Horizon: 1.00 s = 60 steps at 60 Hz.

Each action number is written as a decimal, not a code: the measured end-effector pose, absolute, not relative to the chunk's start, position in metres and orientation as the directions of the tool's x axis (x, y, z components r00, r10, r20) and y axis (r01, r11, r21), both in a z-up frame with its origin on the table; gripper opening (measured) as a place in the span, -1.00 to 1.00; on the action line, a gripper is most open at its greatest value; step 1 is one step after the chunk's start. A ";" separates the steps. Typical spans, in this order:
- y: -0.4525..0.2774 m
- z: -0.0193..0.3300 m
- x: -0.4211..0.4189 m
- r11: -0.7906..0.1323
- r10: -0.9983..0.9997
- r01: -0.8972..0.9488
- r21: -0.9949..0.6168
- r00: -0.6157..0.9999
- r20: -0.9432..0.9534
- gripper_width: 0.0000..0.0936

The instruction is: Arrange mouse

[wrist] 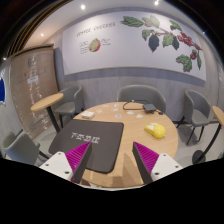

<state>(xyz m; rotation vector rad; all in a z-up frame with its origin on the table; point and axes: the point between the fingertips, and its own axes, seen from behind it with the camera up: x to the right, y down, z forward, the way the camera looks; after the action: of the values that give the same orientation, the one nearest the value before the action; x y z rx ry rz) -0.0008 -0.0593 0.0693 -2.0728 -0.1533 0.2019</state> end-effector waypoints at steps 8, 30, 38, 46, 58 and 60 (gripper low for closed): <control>-0.029 0.051 0.068 -0.497 0.080 0.025 -0.867 0.997 -0.017 0.80; 0.066 -0.013 0.183 -0.592 -0.015 0.030 -0.805 0.999 0.048 0.79; 0.094 -0.017 0.192 -0.618 0.001 0.014 -0.786 1.000 0.017 0.78; 0.123 -0.017 0.198 -0.625 0.011 0.013 -0.781 1.000 0.008 0.68; 0.138 -0.017 0.204 -0.613 -0.019 -0.001 -0.790 1.000 0.014 -0.16; 0.137 -0.015 0.203 -0.612 -0.030 -0.013 -0.791 1.000 0.007 -0.23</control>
<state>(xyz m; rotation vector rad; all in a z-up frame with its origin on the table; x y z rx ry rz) 0.2035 0.1373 -0.0150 -2.2290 0.0296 -0.0242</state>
